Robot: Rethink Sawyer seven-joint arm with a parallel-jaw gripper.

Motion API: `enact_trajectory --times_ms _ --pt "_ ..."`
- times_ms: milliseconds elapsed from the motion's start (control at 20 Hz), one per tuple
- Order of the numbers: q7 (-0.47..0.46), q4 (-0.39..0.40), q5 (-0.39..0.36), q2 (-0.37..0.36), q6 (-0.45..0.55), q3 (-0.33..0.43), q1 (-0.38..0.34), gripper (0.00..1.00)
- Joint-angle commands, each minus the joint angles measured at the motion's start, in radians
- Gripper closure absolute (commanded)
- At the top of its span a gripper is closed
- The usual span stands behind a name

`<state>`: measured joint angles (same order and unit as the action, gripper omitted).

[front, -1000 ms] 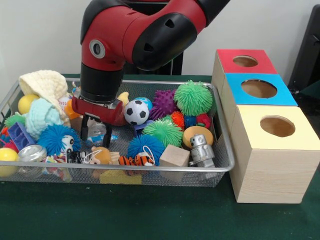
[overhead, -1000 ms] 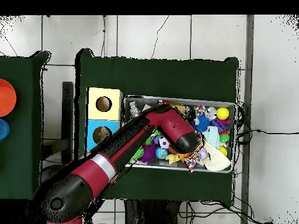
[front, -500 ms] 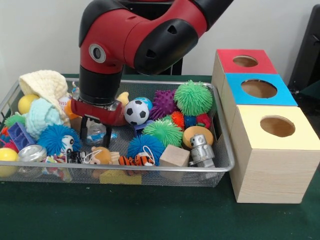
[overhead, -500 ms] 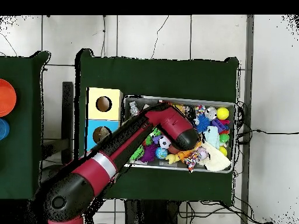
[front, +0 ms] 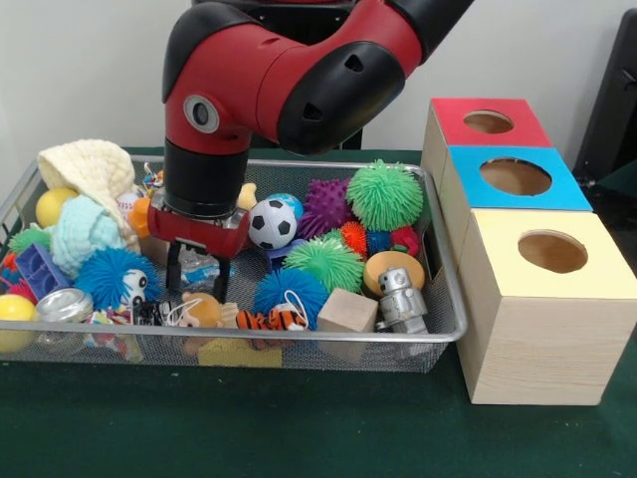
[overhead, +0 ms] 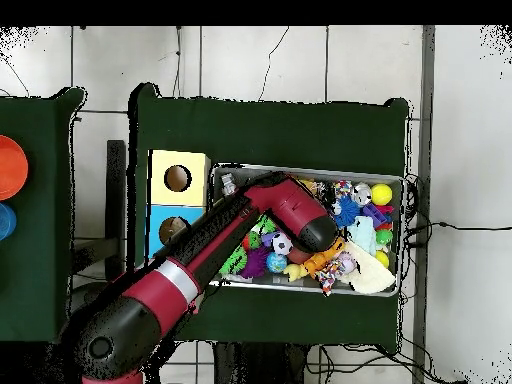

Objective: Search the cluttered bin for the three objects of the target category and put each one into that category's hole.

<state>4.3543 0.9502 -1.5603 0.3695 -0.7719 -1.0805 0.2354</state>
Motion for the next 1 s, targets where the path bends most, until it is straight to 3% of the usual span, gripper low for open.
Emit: enact_trajectory --times_ms 50,300,350,1000 --pt "0.159 -0.098 0.008 0.019 -0.068 0.087 -0.024 0.0" --pt "0.15 -0.095 0.022 0.015 -0.045 0.092 -0.026 0.0" --pt "0.133 -0.086 0.044 0.009 -0.007 0.098 -0.024 1.0" --pt "0.139 -0.097 0.038 0.004 -0.036 0.102 -0.035 1.0"
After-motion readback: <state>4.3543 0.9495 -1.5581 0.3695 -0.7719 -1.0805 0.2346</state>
